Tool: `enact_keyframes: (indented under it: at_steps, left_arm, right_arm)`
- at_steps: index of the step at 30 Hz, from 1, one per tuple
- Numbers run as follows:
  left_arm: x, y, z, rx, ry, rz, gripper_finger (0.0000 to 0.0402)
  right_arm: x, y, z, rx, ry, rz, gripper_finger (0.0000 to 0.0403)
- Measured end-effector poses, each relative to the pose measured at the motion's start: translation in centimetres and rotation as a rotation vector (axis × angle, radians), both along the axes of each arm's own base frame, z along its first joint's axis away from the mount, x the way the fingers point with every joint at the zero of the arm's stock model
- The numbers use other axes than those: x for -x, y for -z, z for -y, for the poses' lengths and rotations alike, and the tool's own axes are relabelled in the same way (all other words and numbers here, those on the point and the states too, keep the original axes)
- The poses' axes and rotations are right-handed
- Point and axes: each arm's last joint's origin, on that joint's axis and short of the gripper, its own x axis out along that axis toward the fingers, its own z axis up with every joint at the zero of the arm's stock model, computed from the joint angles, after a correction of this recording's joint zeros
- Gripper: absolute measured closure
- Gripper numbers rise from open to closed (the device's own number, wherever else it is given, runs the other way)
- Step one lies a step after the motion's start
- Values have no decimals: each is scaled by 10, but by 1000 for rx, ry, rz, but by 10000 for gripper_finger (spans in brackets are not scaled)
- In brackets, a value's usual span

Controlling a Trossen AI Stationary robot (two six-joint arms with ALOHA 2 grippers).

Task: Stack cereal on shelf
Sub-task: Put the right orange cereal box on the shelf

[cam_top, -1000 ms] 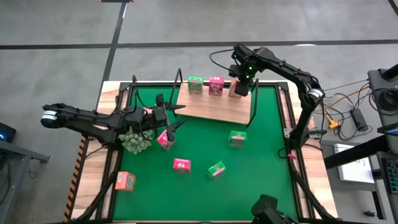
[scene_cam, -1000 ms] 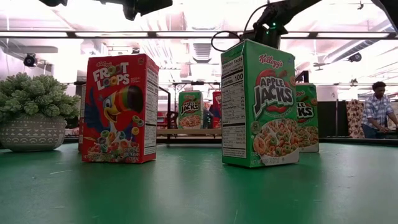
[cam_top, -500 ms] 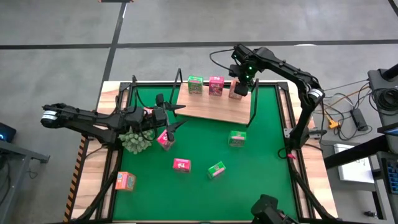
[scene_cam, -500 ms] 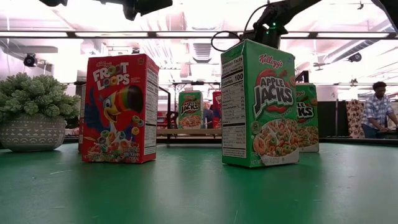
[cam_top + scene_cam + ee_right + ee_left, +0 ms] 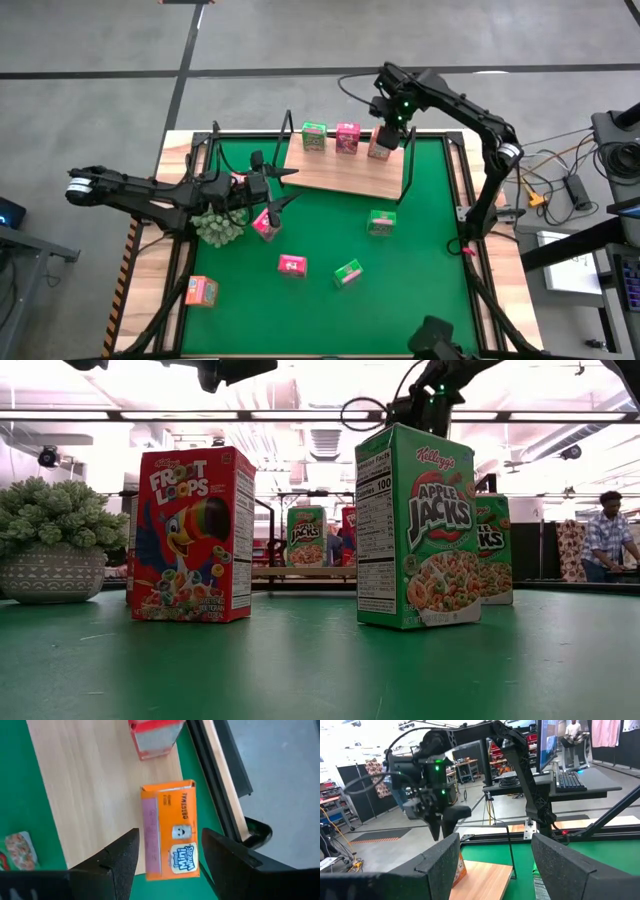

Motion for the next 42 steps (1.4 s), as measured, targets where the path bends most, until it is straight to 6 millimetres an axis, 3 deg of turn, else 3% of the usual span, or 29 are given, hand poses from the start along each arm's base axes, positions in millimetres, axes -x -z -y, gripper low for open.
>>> enact_keyframes:
  at_steps: [8,13,17,22,26,37,42]
  left_arm:
    - [0,0,0,0,0,-2,171]
    - [0,1,0,-1,0,-12,171]
    - [0,2,0,-1,0,-18,171]
    - [0,2,0,-1,0,-20,171]
    - [0,2,0,-1,0,-19,171]
    - [0,2,0,-1,0,-19,171]
    - [0,2,0,-1,-1,-18,171]
  right_arm:
    - [-18,-13,-28,-10,-81,65,223]
    - [-33,7,-49,2,-161,26,270]
    - [-38,34,-57,117,-176,-119,310]
    - [-32,57,-59,257,-147,-321,355]
    - [-28,65,-58,277,-135,-372,378]
    - [-35,61,-64,176,-131,-252,390]
    - [-42,59,-60,217,-127,-170,390]
